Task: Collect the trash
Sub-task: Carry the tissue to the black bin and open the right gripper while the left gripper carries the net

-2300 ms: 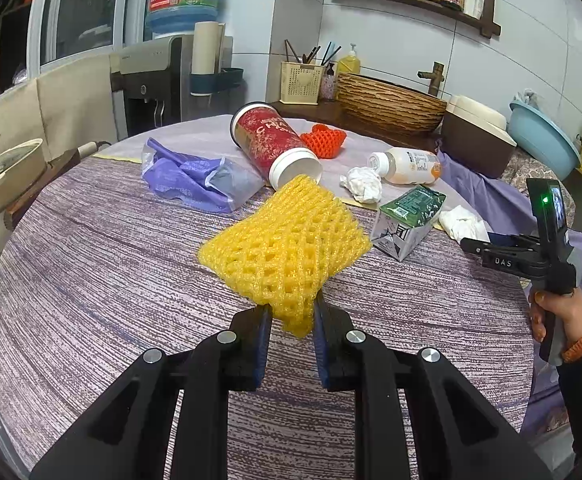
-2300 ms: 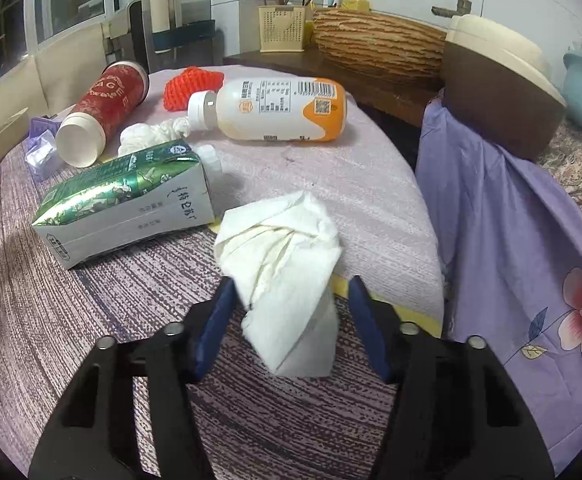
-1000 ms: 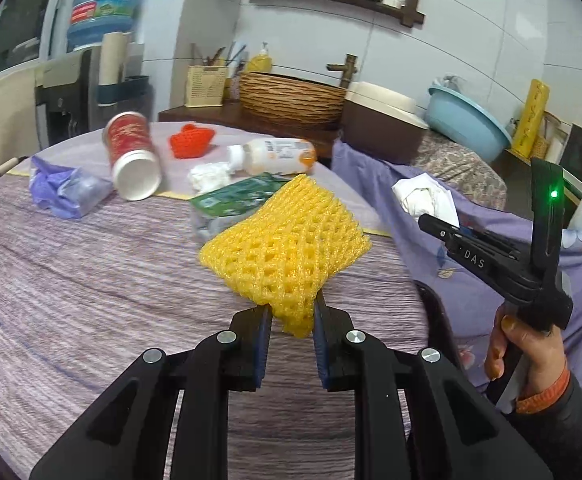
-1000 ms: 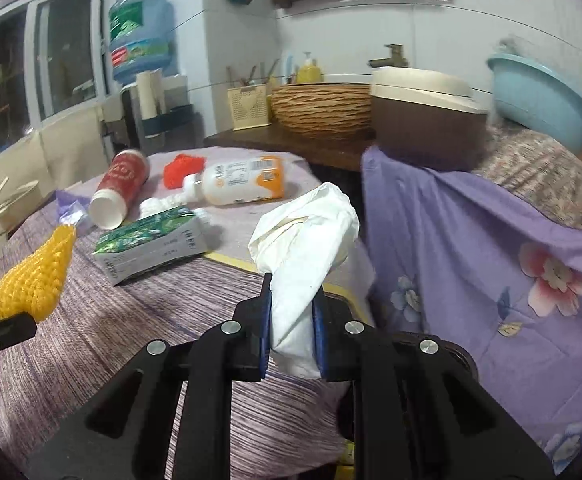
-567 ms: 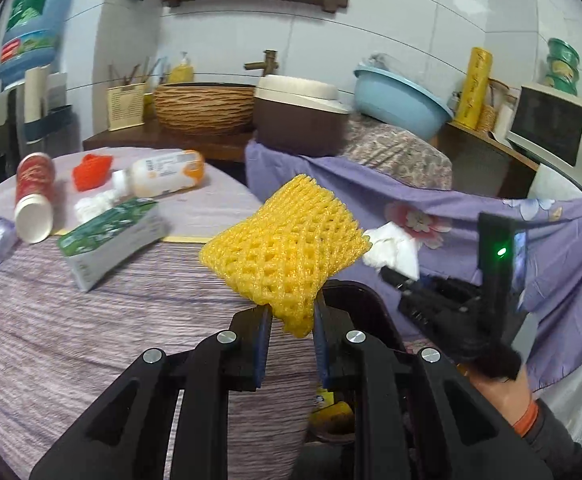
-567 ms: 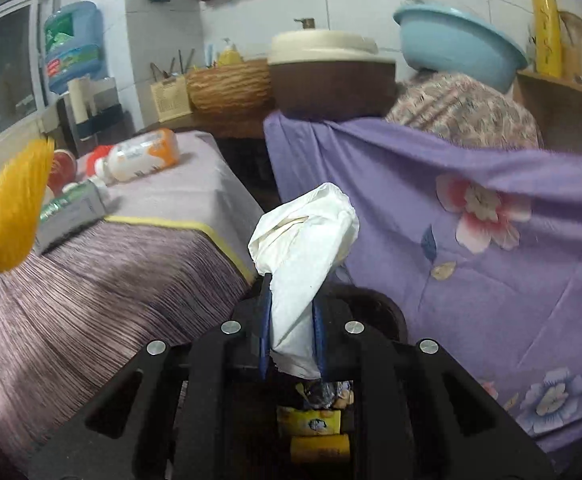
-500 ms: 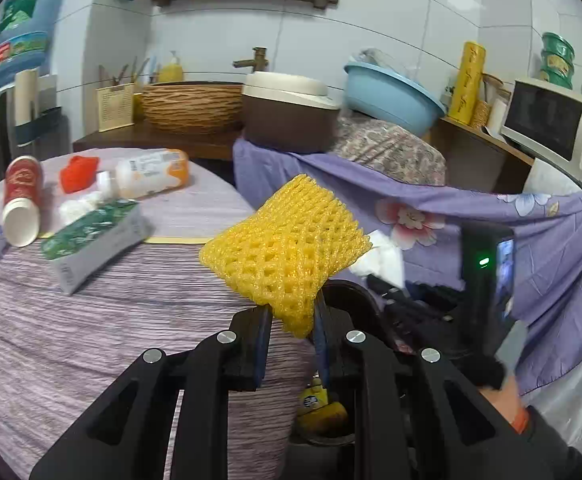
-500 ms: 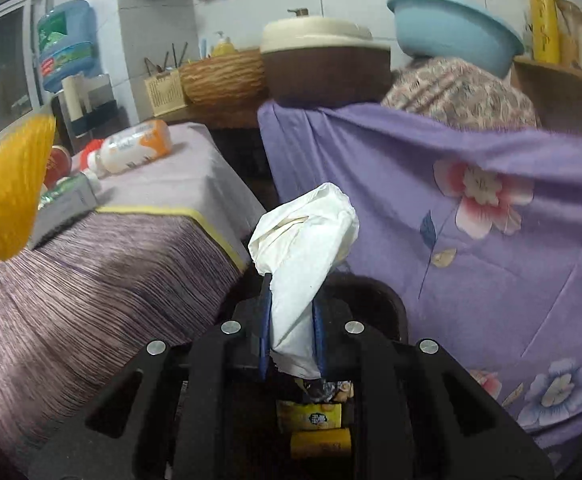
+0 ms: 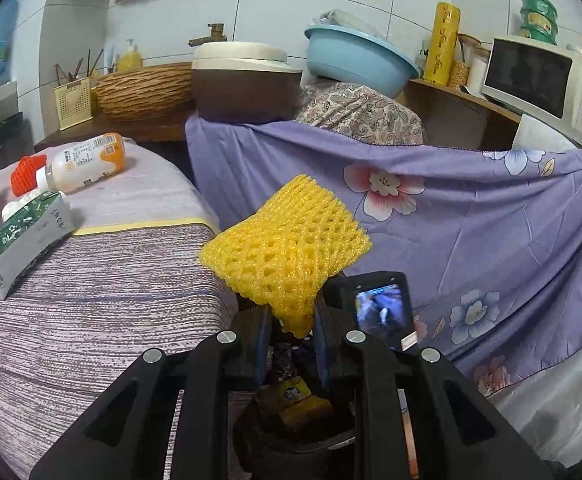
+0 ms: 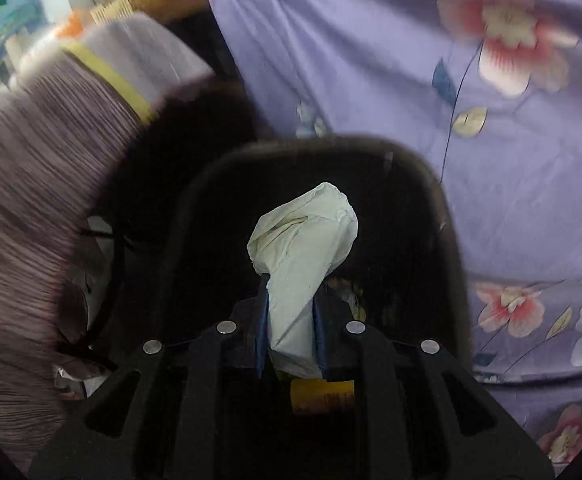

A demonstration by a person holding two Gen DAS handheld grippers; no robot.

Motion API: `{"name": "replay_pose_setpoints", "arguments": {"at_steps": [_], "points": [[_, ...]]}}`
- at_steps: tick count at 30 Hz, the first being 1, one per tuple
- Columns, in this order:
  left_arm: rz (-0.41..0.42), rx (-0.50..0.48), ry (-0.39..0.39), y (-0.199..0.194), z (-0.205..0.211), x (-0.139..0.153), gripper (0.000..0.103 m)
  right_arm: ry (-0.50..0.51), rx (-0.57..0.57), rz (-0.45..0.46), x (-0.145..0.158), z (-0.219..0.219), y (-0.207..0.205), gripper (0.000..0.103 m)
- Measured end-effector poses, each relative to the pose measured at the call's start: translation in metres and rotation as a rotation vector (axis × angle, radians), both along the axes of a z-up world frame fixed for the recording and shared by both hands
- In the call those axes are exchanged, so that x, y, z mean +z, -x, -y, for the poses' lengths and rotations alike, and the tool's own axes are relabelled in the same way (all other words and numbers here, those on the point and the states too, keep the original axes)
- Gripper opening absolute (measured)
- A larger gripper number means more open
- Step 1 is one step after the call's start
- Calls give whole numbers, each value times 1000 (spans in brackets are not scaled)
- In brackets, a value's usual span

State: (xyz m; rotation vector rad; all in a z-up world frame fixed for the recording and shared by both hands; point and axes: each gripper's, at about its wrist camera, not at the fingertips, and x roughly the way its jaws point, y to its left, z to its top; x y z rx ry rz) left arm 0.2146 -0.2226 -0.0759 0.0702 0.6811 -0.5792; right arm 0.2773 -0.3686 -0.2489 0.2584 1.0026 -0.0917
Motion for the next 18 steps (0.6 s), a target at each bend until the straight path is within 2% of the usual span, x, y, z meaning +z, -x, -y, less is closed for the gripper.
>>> {"name": "replay_pose_setpoints", "arguments": {"at_steps": [2, 4, 5, 13, 18], "points": [[-4, 0, 1, -1, 0, -1, 19, -4, -7, -19, -9, -1, -5, 36], [-1, 2, -4, -1, 1, -2, 19, -9, -20, -18, -12, -1, -8, 57], [-2, 1, -5, -2, 2, -2, 19, -10, -28, -12, -13, -1, -10, 59], [-4, -15, -14, -1, 12, -4, 19, -17, -50, 10, -10, 1, -7, 64], [-7, -41, -12, 0, 23, -6, 19, 3, -79, 62, 5, 9, 6, 64]]}}
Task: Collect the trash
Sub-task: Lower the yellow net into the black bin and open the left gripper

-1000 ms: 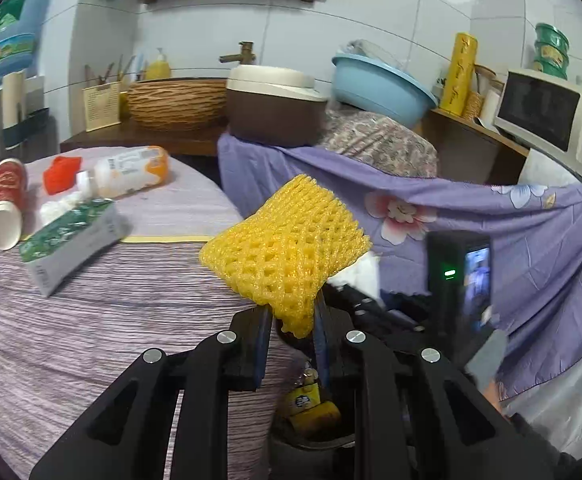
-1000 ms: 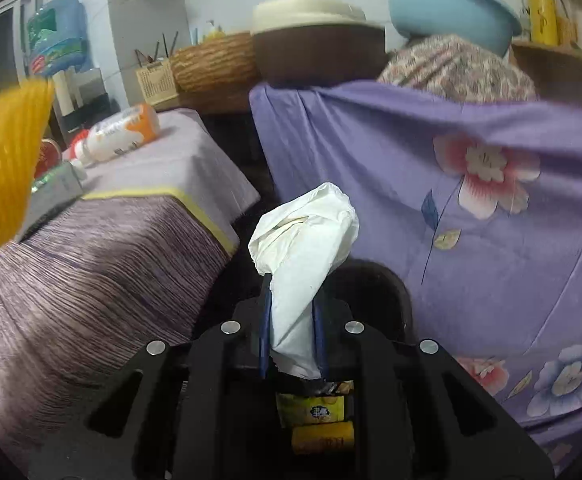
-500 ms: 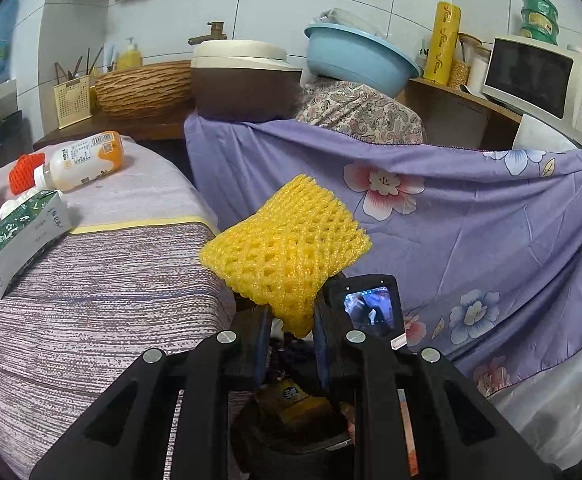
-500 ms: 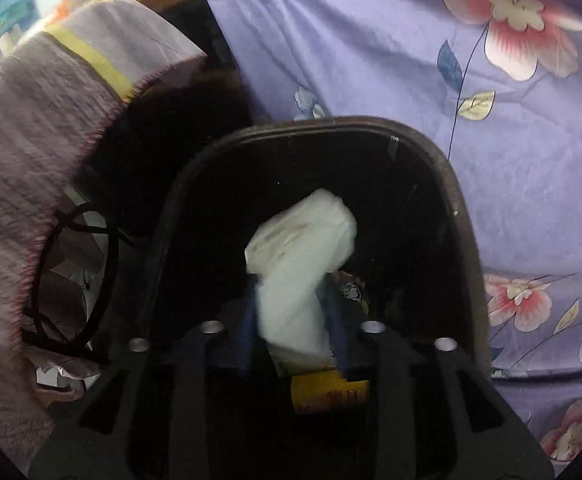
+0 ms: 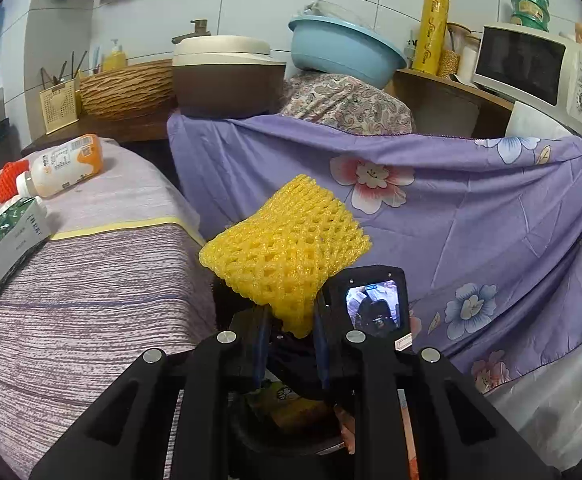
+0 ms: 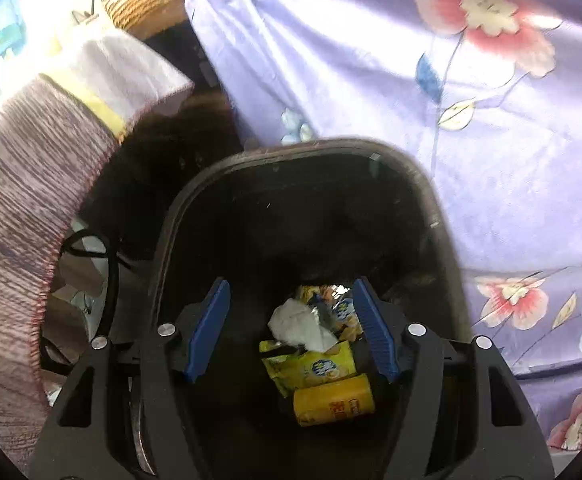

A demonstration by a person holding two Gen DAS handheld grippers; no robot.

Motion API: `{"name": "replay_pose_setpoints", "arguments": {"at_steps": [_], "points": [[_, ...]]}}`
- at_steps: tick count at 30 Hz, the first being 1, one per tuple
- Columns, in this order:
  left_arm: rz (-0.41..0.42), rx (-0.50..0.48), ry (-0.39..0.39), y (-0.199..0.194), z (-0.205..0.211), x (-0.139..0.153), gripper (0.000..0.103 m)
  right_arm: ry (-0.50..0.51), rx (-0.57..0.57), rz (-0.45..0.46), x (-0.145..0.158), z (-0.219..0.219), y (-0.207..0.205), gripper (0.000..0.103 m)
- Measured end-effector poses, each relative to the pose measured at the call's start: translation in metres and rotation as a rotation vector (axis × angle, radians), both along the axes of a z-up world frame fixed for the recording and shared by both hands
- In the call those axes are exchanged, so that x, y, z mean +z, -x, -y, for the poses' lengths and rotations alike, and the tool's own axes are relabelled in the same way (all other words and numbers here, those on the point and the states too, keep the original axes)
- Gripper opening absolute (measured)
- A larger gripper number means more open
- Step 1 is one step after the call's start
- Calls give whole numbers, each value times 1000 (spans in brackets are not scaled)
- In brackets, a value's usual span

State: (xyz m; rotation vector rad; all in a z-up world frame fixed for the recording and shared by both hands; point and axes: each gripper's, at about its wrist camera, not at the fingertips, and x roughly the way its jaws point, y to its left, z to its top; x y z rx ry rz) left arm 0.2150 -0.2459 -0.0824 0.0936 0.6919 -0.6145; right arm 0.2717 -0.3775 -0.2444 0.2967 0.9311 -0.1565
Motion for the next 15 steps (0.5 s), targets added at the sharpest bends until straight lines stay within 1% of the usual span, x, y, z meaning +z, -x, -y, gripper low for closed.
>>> {"name": "replay_pose_setpoints", "arguments": {"at_steps": [4, 7, 11, 14, 15], "points": [[-23, -19, 14, -4, 10, -4, 19, 20, -46, 56, 19, 15, 13, 64], [-43, -26, 26, -5, 14, -7, 19, 21, -54, 91, 30, 23, 13, 64], [-54, -30, 27, -1, 16, -12, 19, 69, -95, 134, 51, 35, 13, 64], [-67, -35, 20, -1, 19, -19, 19, 142, -134, 174, 77, 47, 18, 65], [-75, -41, 16, 0, 22, -23, 19, 149, -144, 190, 84, 53, 20, 68]]}}
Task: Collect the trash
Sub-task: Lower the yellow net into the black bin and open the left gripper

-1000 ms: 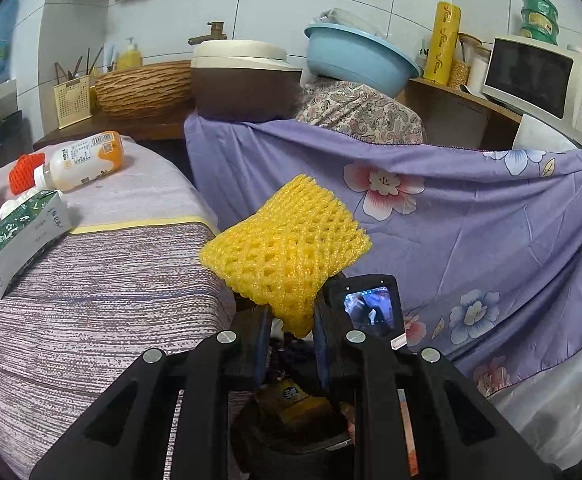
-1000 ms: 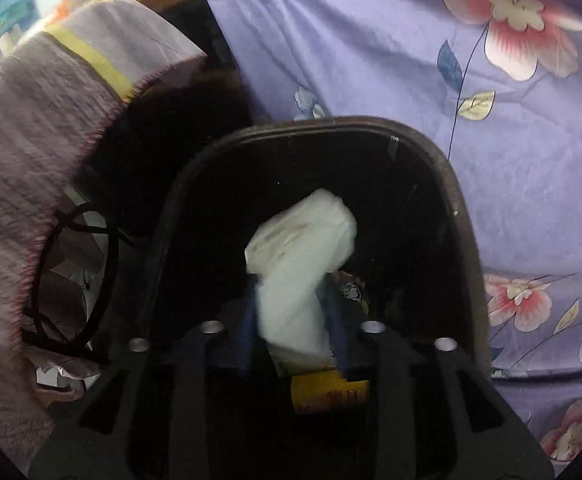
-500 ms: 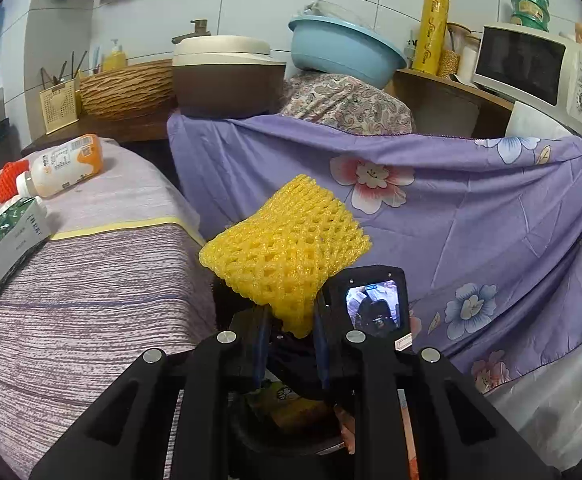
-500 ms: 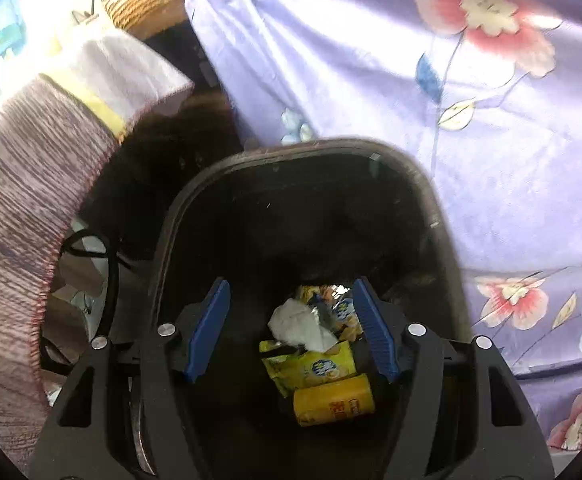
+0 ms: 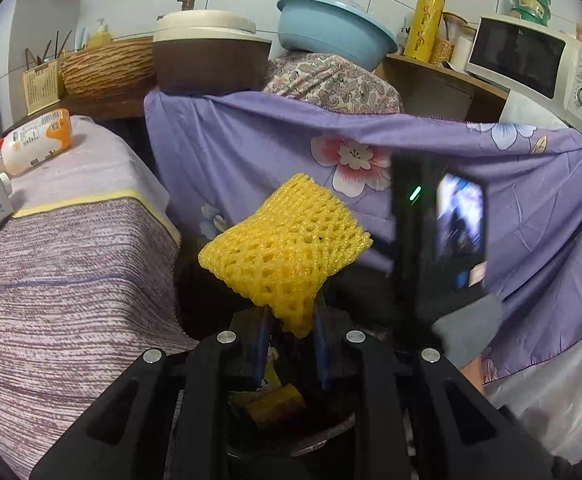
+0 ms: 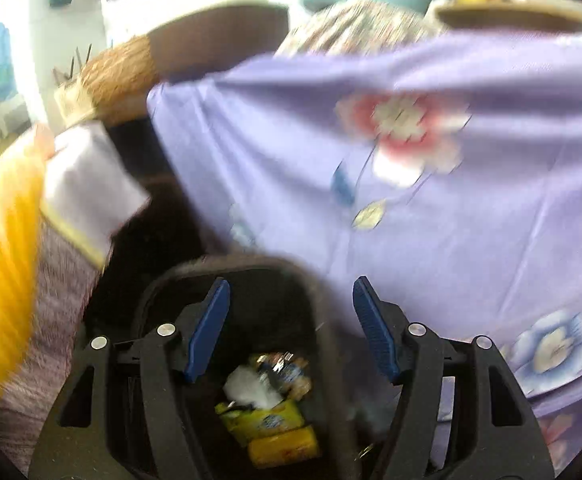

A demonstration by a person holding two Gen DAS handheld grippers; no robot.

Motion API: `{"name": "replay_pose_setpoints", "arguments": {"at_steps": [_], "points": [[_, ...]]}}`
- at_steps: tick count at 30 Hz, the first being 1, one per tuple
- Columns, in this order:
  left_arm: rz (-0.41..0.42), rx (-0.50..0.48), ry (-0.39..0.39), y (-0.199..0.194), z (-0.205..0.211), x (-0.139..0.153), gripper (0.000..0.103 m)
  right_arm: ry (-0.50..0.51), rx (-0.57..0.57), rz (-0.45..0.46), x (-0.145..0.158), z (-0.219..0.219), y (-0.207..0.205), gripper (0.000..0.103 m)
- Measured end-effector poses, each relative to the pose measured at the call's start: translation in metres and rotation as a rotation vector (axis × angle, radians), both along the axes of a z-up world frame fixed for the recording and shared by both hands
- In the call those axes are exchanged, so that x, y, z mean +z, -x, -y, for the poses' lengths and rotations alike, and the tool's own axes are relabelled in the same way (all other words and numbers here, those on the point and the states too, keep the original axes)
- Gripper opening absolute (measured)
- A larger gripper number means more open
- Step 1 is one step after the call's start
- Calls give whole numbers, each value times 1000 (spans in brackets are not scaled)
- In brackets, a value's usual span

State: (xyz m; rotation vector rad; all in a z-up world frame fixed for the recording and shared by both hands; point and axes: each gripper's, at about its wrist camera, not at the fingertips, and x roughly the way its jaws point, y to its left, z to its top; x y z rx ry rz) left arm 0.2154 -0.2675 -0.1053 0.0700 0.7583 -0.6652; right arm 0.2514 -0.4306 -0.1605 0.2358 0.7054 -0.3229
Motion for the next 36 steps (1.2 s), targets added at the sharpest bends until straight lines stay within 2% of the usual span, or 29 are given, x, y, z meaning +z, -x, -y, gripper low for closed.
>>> {"name": "replay_pose_setpoints", "arguments": {"at_steps": [3, 8, 14, 18, 20, 23, 25, 28, 32, 36], "points": [[-14, -18, -6, 3, 10, -9, 19, 13, -28, 47, 23, 15, 6, 74], [-52, -39, -53, -1, 26, -39, 19, 62, -31, 76, 45, 26, 18, 74], [-118, -29, -113, -14, 33, -80, 19, 84, -56, 67, 46, 34, 25, 77], [-105, -8, -152, -25, 39, -97, 20, 74, -58, 66, 41, 34, 25, 77], [-102, -3, -152, -32, 43, -101, 23, 67, -55, 62, 39, 33, 23, 77], [-84, 5, -171, -36, 45, -104, 44, 66, -54, 53, 35, 31, 21, 77], [-75, 16, -161, -35, 43, -103, 67, 63, -52, 49, 33, 31, 20, 77], [-80, 24, -136, -36, 41, -102, 76, 66, -53, 45, 32, 31, 20, 77], [-70, 4, -132, -32, 43, -99, 81, 67, -50, 45, 33, 30, 18, 77], [-46, -20, -90, -23, 41, -87, 88, 79, -48, 47, 36, 30, 18, 77]]}}
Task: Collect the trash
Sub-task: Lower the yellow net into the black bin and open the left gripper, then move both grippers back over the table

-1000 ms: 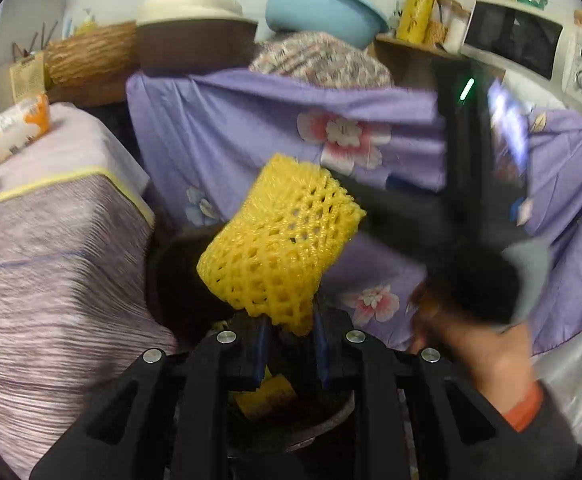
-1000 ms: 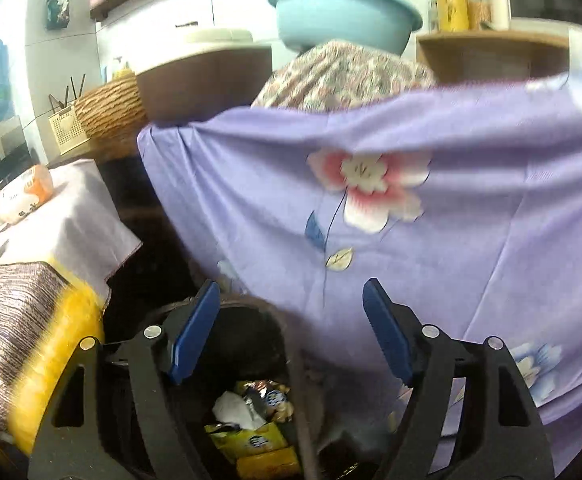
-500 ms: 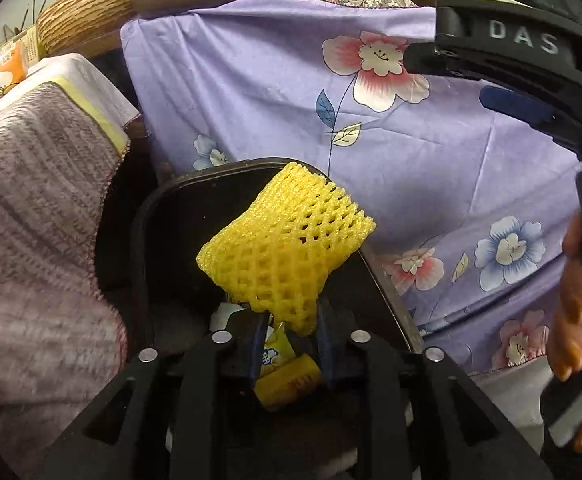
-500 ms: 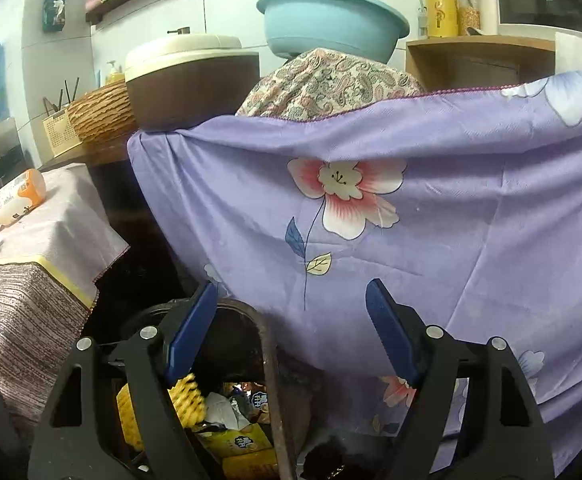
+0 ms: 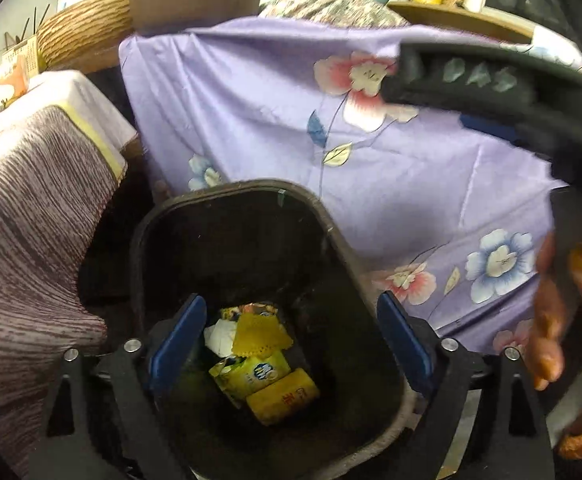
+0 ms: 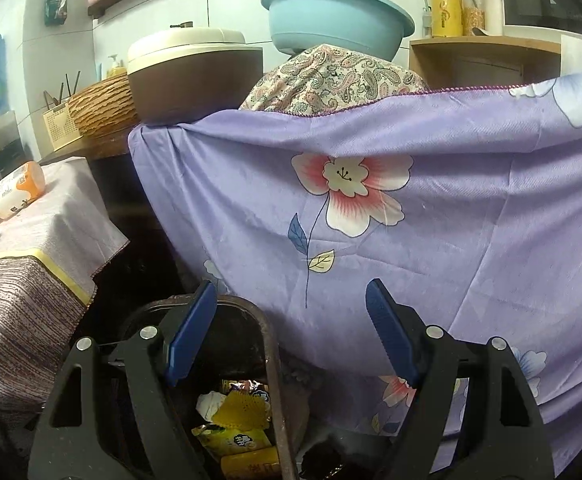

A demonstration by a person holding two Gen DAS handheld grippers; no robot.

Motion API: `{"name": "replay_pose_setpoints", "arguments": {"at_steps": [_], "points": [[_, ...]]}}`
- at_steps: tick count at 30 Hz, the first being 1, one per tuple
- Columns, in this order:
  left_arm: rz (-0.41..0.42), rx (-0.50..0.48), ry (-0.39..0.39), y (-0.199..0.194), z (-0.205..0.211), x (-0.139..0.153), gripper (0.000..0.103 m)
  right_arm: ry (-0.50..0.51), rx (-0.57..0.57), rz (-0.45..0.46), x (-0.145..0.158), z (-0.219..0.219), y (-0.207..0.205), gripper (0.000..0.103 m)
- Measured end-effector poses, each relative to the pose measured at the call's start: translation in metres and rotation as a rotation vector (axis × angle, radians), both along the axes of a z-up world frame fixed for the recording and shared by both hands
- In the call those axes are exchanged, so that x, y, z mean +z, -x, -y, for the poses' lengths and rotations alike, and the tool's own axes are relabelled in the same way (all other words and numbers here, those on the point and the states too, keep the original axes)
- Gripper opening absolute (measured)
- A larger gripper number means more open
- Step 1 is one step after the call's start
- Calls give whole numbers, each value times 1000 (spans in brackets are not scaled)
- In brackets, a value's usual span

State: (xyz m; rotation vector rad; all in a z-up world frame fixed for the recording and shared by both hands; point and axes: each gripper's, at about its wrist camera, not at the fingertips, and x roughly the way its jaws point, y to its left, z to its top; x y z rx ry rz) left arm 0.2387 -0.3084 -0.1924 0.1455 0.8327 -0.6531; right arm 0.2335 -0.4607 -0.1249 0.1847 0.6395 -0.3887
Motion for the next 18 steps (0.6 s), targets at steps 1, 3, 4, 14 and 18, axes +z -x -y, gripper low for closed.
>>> {"name": "replay_pose_setpoints", "arguments": {"at_steps": [1, 3, 4, 14, 18], "points": [[5, -6, 12, 3, -1, 4, 89, 1, 2, -1, 0, 1, 0, 77], [16, -16, 36, 7, -4, 13, 89, 12, 1, -3, 3, 3, 2, 77], [21, -23, 50, 10, -6, 18, 90, 16, 0, -3, 4, 4, 3, 77], [125, -109, 185, 54, -24, 96, 92, 17, 5, 41, 29, 9, 15, 80], [211, -74, 197, 61, -45, 123, 96, 39, 46, 56, 39, -9, 11, 80]]}}
